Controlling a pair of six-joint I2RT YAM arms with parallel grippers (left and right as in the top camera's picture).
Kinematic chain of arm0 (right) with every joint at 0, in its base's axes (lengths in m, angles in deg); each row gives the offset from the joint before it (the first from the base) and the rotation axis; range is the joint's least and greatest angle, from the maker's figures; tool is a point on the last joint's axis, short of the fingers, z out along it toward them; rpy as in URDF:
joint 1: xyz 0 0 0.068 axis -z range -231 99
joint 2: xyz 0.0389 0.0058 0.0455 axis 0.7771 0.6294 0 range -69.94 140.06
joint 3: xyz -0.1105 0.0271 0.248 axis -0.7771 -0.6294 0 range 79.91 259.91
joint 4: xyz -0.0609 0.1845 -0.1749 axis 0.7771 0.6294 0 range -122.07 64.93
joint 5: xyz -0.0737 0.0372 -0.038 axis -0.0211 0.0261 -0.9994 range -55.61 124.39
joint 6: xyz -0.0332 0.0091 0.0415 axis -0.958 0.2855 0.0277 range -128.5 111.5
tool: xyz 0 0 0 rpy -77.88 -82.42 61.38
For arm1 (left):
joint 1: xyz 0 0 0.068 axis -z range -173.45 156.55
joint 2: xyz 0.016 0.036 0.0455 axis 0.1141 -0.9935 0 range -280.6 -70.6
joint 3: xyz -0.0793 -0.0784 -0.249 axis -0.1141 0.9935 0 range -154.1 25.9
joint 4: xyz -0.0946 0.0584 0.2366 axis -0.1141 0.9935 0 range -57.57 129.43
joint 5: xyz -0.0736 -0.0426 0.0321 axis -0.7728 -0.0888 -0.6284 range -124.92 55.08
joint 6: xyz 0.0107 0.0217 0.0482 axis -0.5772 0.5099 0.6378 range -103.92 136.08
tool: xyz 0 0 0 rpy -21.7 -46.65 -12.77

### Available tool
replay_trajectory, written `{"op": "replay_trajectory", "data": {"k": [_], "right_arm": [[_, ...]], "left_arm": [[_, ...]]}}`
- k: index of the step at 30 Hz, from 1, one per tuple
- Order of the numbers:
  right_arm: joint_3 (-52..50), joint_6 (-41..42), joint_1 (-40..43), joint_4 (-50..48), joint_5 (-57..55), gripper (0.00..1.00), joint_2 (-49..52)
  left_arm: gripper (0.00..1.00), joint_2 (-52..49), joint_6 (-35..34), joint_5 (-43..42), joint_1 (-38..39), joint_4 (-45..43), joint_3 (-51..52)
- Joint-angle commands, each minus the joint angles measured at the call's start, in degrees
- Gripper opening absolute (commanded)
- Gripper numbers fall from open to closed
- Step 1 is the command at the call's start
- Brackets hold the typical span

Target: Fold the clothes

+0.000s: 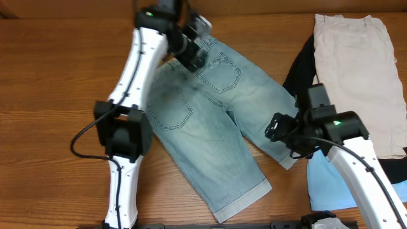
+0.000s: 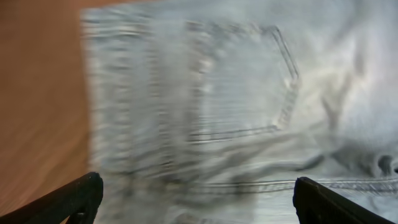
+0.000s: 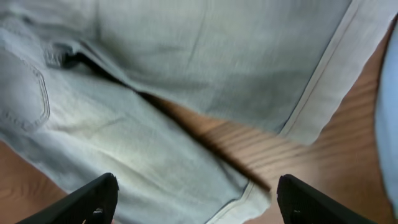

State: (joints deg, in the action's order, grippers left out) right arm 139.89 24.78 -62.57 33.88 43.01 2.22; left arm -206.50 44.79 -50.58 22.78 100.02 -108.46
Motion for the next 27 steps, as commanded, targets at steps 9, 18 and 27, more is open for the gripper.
{"op": "replay_trajectory", "data": {"k": [9,18,27], "right_arm": [[1.3,-4.7,1.6,-0.5,-0.4,0.86,-0.6],[1.2,-4.6,1.6,-1.4,-0.4,0.89,-0.2],[1.2,-4.9,1.6,-1.7,-0.4,0.9,0.0]], "left_arm": [[1.0,0.2,1.8,7.1,3.3,-7.1,14.1],[1.0,-1.5,-2.5,10.7,3.2,-9.9,19.9],[1.0,-7.9,-15.2,21.0,2.3,-10.7,19.9]]}}
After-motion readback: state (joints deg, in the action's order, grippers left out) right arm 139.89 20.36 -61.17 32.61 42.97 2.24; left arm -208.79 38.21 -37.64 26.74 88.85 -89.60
